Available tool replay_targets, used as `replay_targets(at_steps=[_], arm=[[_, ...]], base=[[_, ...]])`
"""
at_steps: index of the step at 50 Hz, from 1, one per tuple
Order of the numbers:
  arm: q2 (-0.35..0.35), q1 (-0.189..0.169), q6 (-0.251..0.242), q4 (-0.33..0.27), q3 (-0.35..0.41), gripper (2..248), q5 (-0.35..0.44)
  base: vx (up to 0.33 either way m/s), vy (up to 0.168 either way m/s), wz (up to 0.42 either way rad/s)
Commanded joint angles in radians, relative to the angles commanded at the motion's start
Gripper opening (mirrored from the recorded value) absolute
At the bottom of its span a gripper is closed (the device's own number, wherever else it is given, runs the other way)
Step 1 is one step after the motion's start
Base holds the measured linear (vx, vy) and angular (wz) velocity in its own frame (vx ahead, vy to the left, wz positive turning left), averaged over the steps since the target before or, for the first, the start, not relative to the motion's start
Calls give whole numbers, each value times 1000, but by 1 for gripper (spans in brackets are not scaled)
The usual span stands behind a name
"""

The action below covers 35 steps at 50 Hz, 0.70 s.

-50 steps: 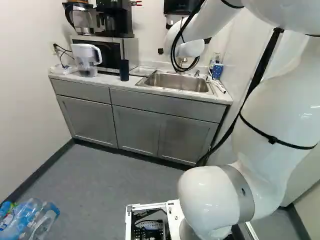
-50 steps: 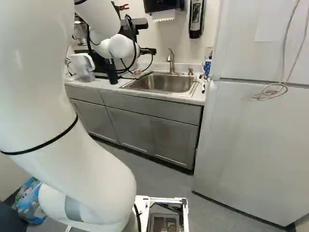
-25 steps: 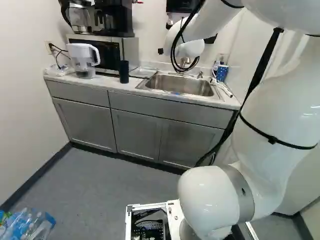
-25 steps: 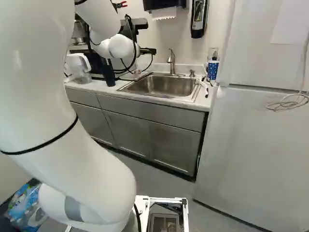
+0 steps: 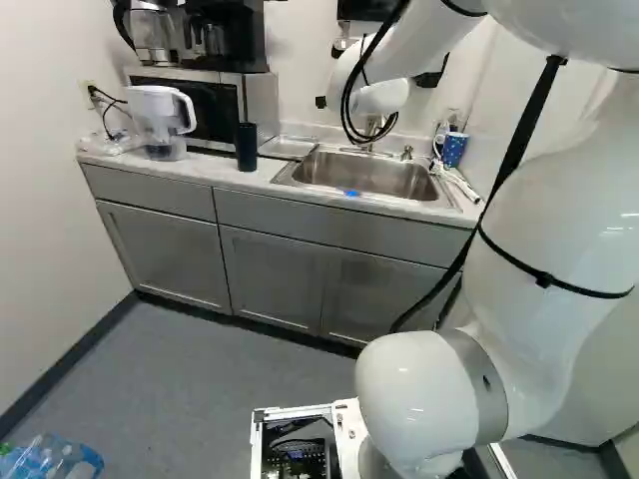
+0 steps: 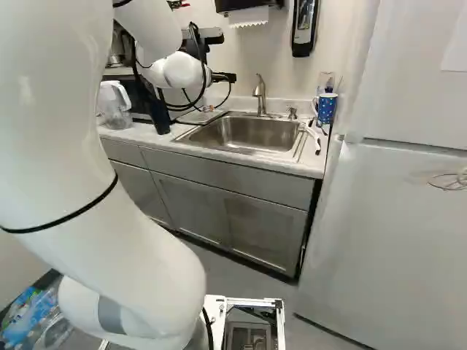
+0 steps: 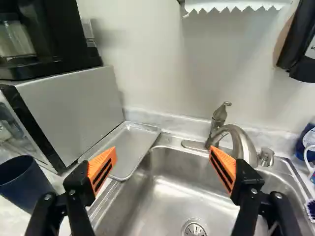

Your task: Rinse the cup and place it in the tray

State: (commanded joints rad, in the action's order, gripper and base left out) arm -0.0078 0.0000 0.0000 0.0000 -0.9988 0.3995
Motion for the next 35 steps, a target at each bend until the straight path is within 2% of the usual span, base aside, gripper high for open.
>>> replay_targets(at_steps=[35], arm=[[0, 0, 0, 0, 0, 247, 0]], base=[[78, 2, 2]])
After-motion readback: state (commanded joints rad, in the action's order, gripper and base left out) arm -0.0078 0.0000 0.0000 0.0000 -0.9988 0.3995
